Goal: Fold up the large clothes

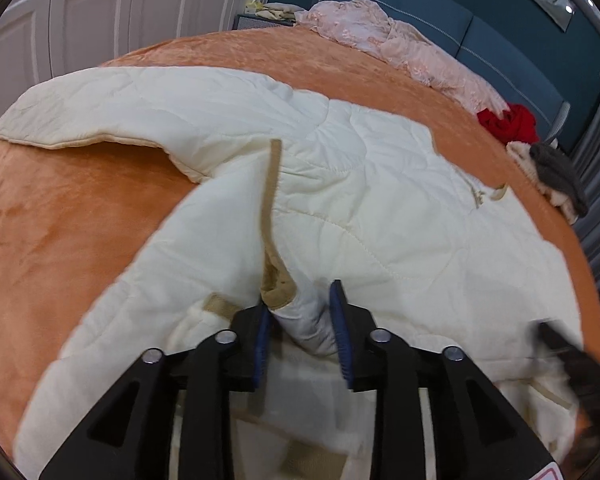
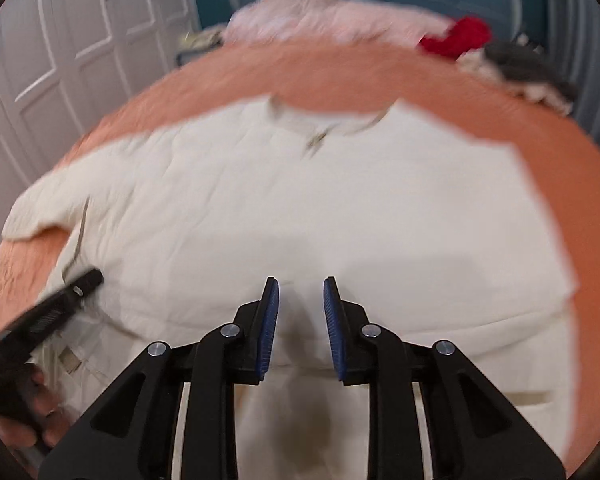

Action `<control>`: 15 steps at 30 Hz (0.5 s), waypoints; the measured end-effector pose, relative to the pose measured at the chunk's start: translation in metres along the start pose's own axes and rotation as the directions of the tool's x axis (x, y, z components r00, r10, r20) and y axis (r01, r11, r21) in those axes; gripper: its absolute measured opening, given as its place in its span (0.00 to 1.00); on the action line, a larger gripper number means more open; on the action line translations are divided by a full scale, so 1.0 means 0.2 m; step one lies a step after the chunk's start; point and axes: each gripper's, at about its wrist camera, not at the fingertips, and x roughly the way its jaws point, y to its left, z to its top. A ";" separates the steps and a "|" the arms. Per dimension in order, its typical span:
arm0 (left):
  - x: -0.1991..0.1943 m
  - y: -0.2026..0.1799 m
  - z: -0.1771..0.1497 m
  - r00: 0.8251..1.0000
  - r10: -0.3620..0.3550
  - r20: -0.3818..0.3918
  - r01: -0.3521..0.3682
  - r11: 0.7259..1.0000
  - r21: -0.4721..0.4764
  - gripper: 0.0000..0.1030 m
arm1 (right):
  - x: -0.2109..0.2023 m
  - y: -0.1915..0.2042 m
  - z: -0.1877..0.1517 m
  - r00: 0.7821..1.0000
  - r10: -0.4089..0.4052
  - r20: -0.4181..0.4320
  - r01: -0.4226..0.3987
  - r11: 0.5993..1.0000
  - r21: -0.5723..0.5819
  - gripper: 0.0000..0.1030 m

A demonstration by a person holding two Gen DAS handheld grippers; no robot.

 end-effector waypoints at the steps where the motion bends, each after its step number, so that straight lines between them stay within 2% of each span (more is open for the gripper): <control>1: -0.04 0.03 0.00 1.000 -0.002 0.008 0.002 1.000 -0.004 0.33 | 0.03 0.01 -0.03 1.000 -0.022 0.002 0.022 1.000 -0.005 0.22; 2: -0.08 0.07 0.01 1.000 -0.008 0.017 0.008 1.000 -0.016 0.37 | 0.05 0.01 -0.05 1.000 -0.028 0.010 0.028 1.000 -0.007 0.22; 5: -0.18 0.21 0.05 0.998 -0.053 0.028 0.055 0.996 -0.071 0.38 | 0.05 0.01 -0.05 0.999 -0.033 0.012 0.033 0.999 -0.006 0.22; 9: -0.30 0.60 0.21 0.998 -0.002 0.057 0.013 0.981 -0.193 0.38 | 0.06 0.01 -0.07 0.999 -0.032 0.016 0.033 0.999 -0.004 0.22; 11: -0.33 0.78 0.29 0.997 0.039 0.064 -0.021 0.964 -0.265 0.38 | 0.05 0.03 -0.07 0.999 -0.045 0.022 0.045 0.999 -0.014 0.22; 15: -0.32 1.24 0.47 0.986 0.156 0.064 -0.112 0.891 -0.441 0.38 | 0.04 0.05 -0.08 0.998 -0.062 0.033 0.063 0.998 -0.029 0.22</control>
